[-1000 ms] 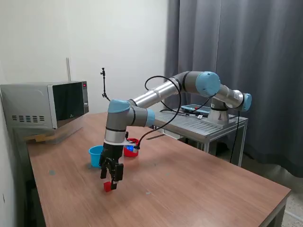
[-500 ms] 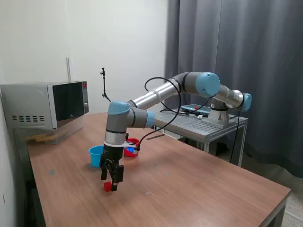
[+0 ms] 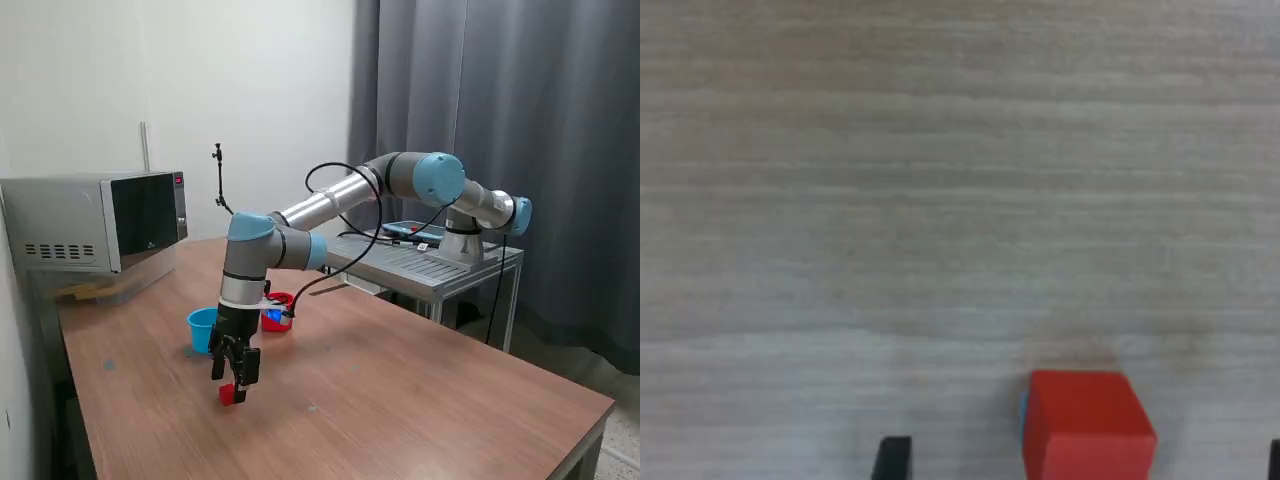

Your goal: Place red objects in the red bin, and blue objects in the blue bin.

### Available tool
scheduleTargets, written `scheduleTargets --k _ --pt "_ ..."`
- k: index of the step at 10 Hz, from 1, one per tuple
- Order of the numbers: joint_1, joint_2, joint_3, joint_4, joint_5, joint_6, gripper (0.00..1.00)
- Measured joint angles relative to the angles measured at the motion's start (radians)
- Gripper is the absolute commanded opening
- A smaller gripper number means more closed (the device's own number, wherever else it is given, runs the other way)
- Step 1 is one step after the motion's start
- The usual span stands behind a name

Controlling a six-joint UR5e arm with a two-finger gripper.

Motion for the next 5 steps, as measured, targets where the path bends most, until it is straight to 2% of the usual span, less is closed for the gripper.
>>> scheduleTargets --k 5 --pt "0.000 0.001 -0.005 -0.001 -0.001 -0.001 0.00"
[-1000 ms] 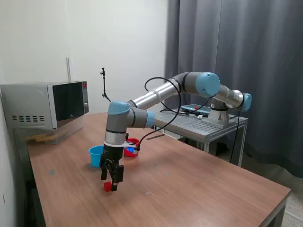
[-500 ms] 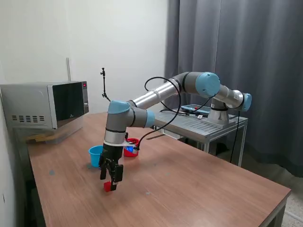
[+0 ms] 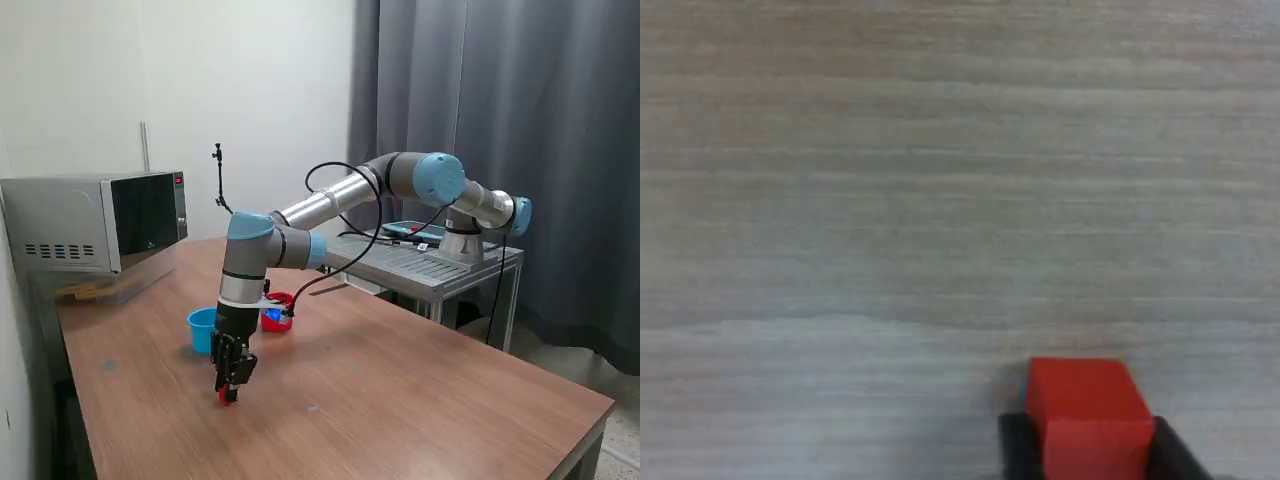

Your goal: Place red objects in the red bin, and blue objects in the blue bin.

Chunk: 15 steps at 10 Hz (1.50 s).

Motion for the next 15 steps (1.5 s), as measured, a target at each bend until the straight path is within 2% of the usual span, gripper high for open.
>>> scheduleTargets --k 5,7,9,13,15 --pt "0.005 -0.008 0.005 0.001 -0.008 0.001 0.00" --pt "0.004 -0.067 0.050 0.001 -0.021 0.006 0.00" --pt "-0.012 -0.171 0.165 0.003 -0.063 0.009 0.00" --pt "-0.052 -0.402 0.430 0.028 -0.180 0.011 0.00" --pt "-0.081 -0.518 0.538 0.073 -0.219 0.022 0.00"
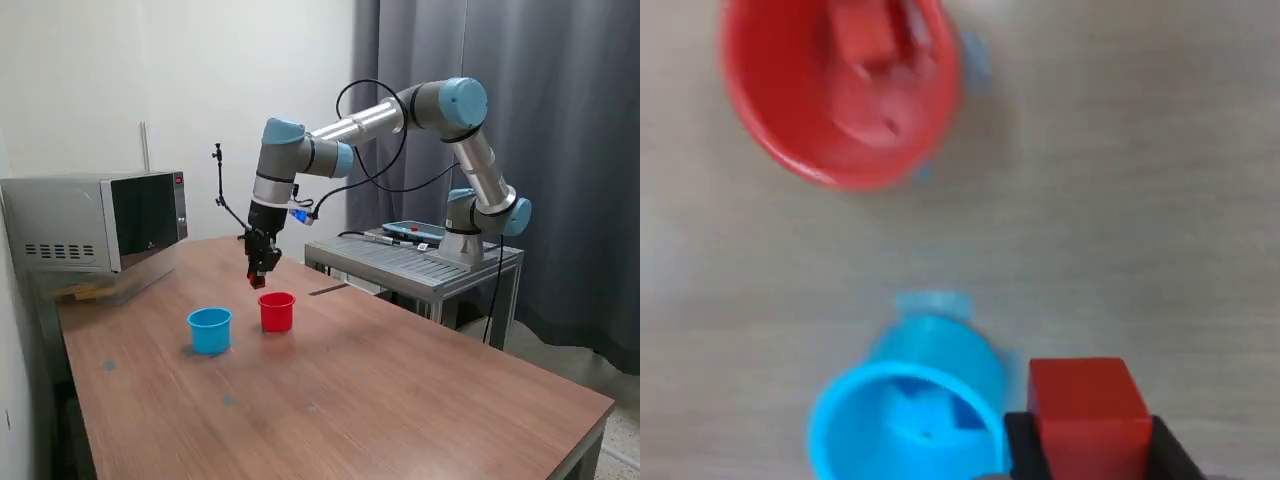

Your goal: Place red objects in the red bin, and blue objects in the blue bin.

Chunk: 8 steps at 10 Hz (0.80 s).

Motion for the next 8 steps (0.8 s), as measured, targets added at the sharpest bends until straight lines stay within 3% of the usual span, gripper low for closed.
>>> scheduleTargets --k 3,8 --pt "-0.038 -0.097 0.158 0.026 -0.013 0.037 0.00" --pt "-0.066 -0.116 0.293 0.029 -0.005 0.080 0.00"
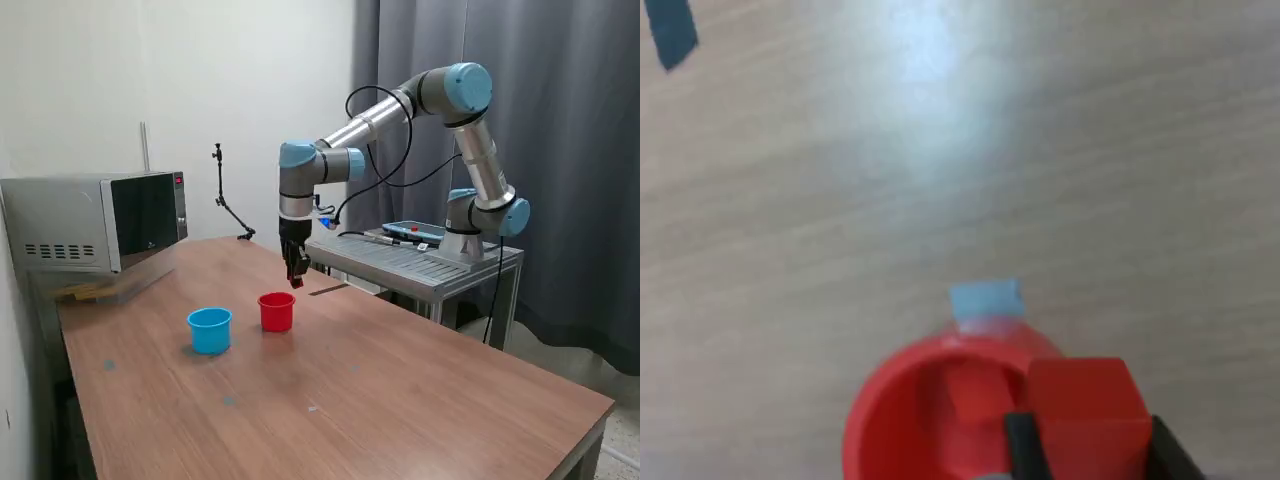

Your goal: Place red objects in the red bin, and blue objects in the blue bin.

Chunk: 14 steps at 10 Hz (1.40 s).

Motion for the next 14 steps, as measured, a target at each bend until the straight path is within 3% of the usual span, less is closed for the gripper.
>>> scheduleTargets --k 5,10,14 --pt "-0.044 0.002 0.017 -0.020 0.009 0.013 0.00" --pt "-0.057 0.023 0.005 -0.112 0.089 0.009 0.00" --pt "-0.062 0.035 0.011 -0.121 0.099 0.009 0.00"
